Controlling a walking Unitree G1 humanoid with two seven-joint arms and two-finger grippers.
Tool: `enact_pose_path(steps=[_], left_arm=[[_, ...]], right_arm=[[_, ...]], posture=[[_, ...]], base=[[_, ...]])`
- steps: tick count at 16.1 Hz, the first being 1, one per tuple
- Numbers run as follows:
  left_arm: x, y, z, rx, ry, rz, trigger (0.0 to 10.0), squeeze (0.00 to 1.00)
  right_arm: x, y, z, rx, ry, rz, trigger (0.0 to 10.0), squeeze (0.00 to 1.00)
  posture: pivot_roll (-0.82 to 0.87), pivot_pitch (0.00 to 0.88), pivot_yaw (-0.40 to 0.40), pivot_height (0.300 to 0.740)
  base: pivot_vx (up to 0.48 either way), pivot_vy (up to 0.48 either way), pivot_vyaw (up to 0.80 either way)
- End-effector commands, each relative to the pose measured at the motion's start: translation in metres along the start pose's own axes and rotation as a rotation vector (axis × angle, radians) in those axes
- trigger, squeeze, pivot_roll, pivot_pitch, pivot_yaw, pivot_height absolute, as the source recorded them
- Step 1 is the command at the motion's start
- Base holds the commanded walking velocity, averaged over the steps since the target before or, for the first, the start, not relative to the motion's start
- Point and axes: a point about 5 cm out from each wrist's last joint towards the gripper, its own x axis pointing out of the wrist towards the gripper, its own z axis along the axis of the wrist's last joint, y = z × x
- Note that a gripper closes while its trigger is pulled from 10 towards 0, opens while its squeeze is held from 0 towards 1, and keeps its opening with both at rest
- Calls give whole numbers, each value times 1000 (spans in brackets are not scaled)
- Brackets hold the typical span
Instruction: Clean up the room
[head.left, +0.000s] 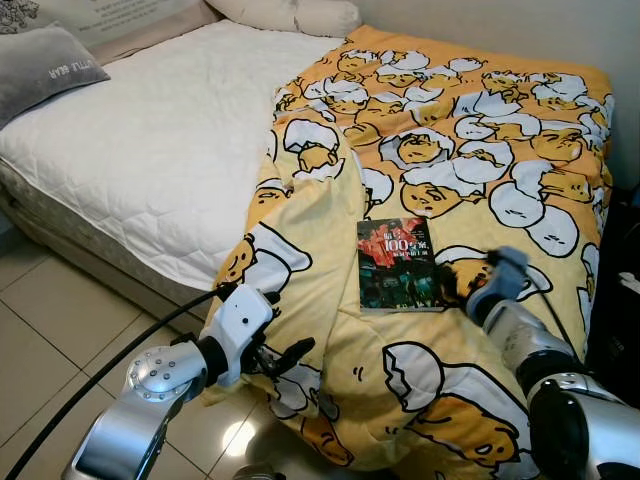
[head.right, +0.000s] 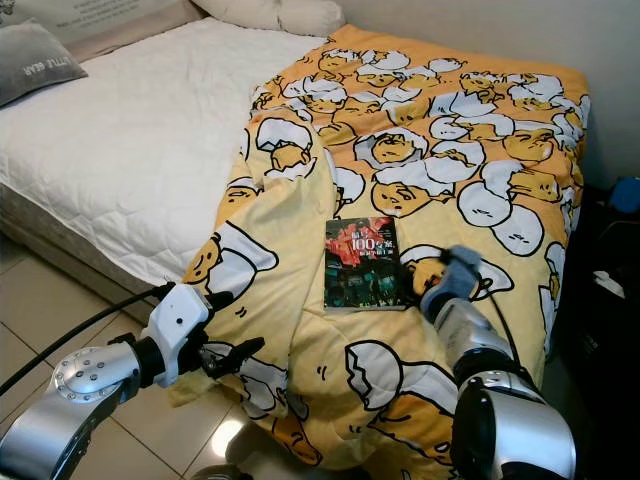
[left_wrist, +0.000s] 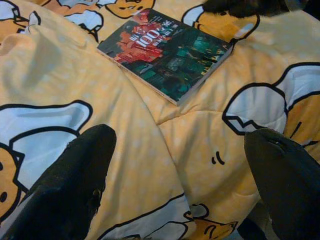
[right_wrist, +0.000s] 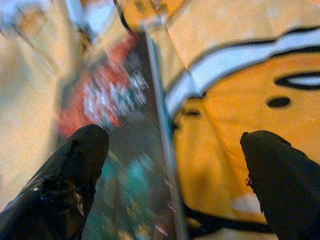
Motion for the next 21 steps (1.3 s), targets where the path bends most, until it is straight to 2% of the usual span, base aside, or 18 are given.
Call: enact_pose_path(steps=[1,4,7,10,13,15,17,19,21], left_arm=[[-2,-1,3,8,-3,-11,10000,522],[-5,-5,1,-2,3,-3,10000,522],[-8,-9,1,-10,8,-3,10000,522],[-11,-12,0,-19,18,-13,10000,522],[-7,-12,0,-16,24,-23,10000,514],[-6,-11,2,-15,23,-27,10000,518],[-7,-12,1,-16,28,-27,10000,522],[-9,-14,0,-18,35,-27,10000,522],[-9,-13,-1,-19,39,-26,10000,518]], right_arm=[[3,9,19,47,-83,60,10000,0],[4,16,8,13,-18,102,10000,0],[4,20,-14,-29,90,129,10000,0],[2,15,-23,-32,134,95,10000,0],[-1,10,-35,-83,225,80,10000,0],[-3,6,-42,-80,255,51,10000,0],[-8,-4,-53,-94,304,-32,10000,0],[-7,-3,-50,-40,264,-26,10000,0],[-3,1,-34,78,179,1,10000,0]], posture=[[162,20,29,740],[174,35,3,740],[186,46,-3,740],[187,61,12,740],[183,65,17,740],[185,72,17,740],[189,81,17,740],[190,82,17,740],[188,79,16,740]], base=[[0,0,0],[0,0,0],[0,0,0],[0,0,0],[0,0,0],[0,0,0],[0,0,0],[0,0,0],[0,0,0]])
